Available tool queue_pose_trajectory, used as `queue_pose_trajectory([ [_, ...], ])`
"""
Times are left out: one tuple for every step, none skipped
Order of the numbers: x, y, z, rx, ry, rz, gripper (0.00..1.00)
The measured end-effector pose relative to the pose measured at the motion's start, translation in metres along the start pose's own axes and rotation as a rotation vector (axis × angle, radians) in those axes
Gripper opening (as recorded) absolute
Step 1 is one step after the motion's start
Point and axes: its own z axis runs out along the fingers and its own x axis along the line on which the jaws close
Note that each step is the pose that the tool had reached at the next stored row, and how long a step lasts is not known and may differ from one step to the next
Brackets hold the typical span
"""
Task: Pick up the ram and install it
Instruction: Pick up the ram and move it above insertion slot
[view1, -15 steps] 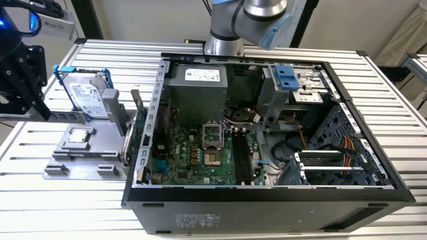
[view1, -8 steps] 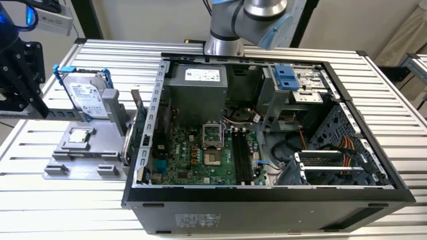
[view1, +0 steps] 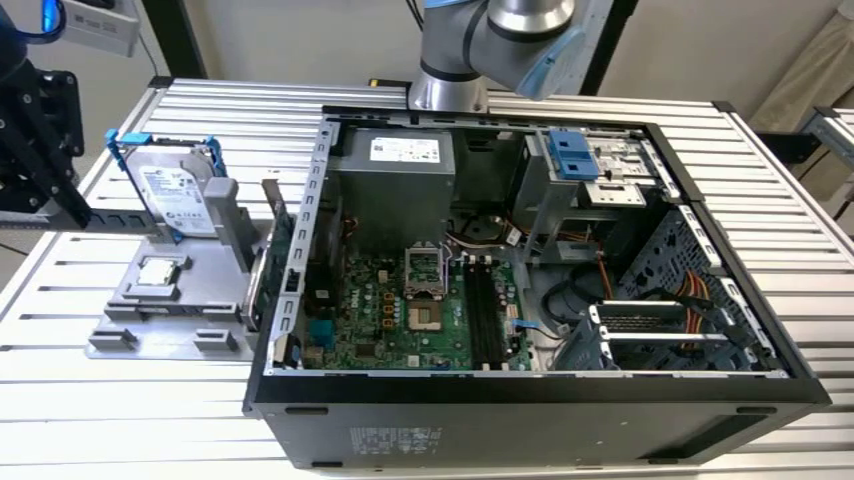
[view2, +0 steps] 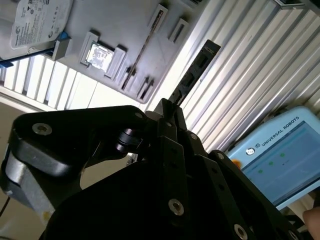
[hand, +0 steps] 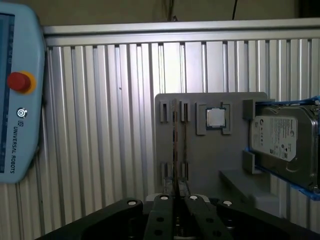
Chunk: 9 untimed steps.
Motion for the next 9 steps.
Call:
queue_pose_trajectory([
  [0.0, 0.0, -0.0009, 0.0001, 0.0, 0.0, 0.0],
  [0.0, 0.0, -0.0018, 0.0001, -0.0001, 0.0, 0.0],
  [0.0, 0.0, -0.0024, 0.0002, -0.0002, 0.0, 0.0],
  [0.0, 0.0, -0.0024, 0.0002, -0.0002, 0.0, 0.0],
  [0.0, 0.0, -0.0025, 0.0002, -0.0002, 0.0, 0.0],
  [-0.0001, 0.0, -0.0025, 0.0002, -0.0002, 0.0, 0.0],
  [-0.0001, 0.0, -0.0026, 0.0001, -0.0002, 0.0, 0.0],
  [-0.0001, 0.0, -0.0026, 0.0001, -0.0001, 0.0, 0.0],
  [-0.0001, 0.0, -0.0026, 0.0001, -0.0001, 0.0, 0.0],
])
